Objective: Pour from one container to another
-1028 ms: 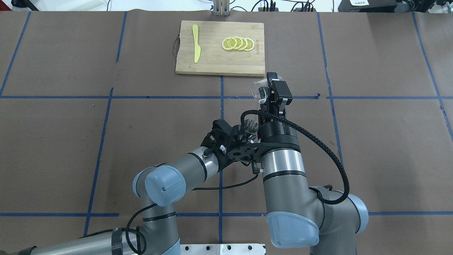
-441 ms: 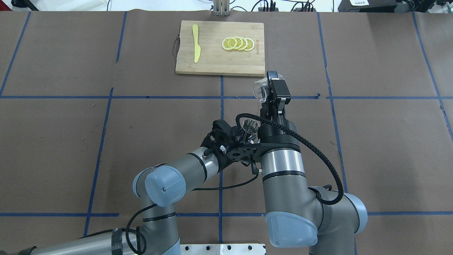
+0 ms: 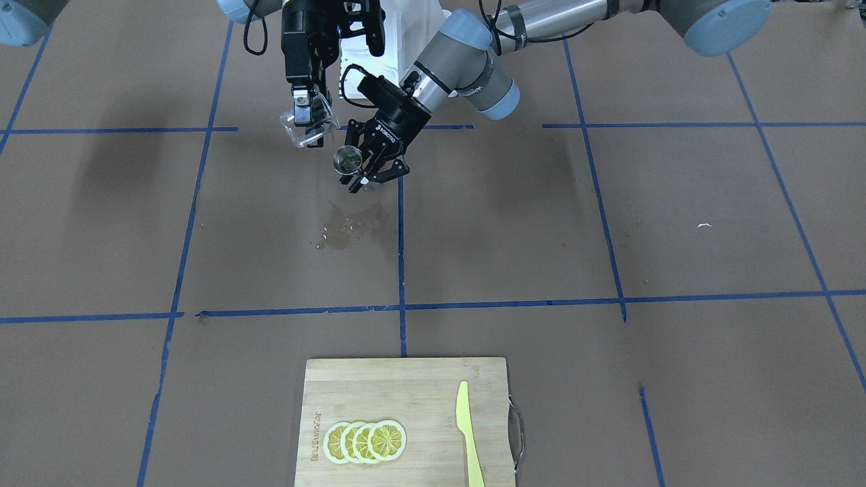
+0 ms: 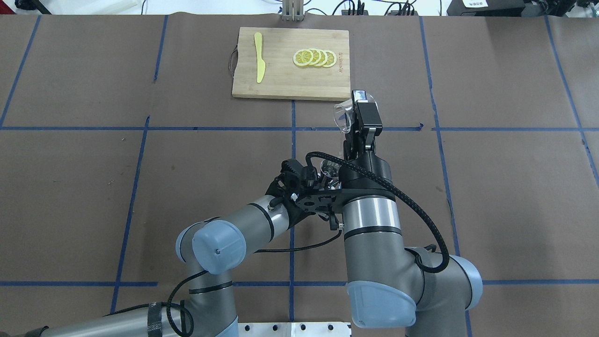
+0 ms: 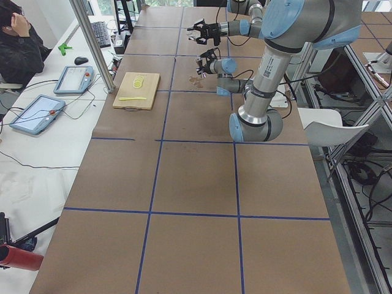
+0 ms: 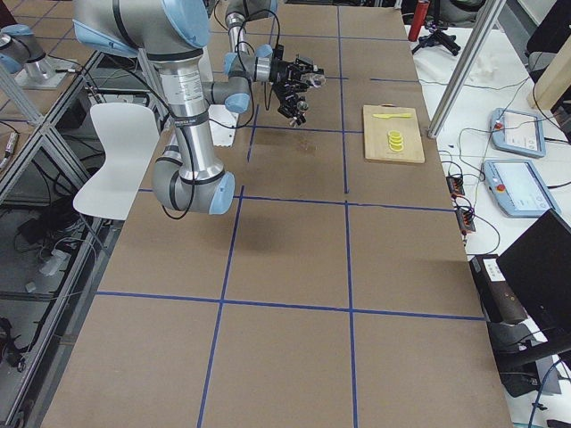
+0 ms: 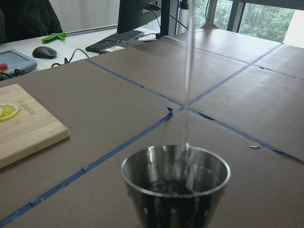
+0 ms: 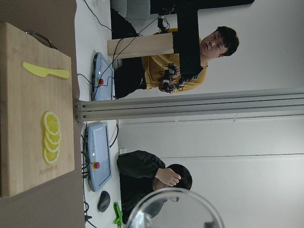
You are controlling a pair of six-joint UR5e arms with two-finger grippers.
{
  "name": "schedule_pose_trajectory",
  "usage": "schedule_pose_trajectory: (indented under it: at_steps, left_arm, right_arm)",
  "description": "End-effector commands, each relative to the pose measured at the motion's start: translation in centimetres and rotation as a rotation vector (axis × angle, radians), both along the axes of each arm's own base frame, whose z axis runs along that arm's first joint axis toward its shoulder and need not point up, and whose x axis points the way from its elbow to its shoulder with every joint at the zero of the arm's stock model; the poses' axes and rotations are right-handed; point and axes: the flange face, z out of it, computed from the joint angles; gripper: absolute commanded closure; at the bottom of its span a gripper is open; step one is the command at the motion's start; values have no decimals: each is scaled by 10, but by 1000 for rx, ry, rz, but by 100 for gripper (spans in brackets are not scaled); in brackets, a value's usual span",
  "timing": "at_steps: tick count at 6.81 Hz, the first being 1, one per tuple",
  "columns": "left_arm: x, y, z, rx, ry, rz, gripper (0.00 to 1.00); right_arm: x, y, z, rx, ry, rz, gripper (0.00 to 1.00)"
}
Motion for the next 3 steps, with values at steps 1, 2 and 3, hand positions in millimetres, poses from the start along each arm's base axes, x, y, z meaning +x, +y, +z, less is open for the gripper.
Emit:
schedule_pose_trajectory:
  at_steps: [1, 2, 3]
  left_arm:
    - [0, 0, 1, 0, -1, 0, 100]
    - [0, 0, 1, 0, -1, 0, 100]
    - [0, 0, 1, 0, -1, 0, 100]
  right_arm:
    - [-2, 0, -3, 6, 24, 7, 100]
    - [-3, 0, -2, 6, 27, 9, 100]
    - [-5, 0, 0, 7, 33, 11, 100]
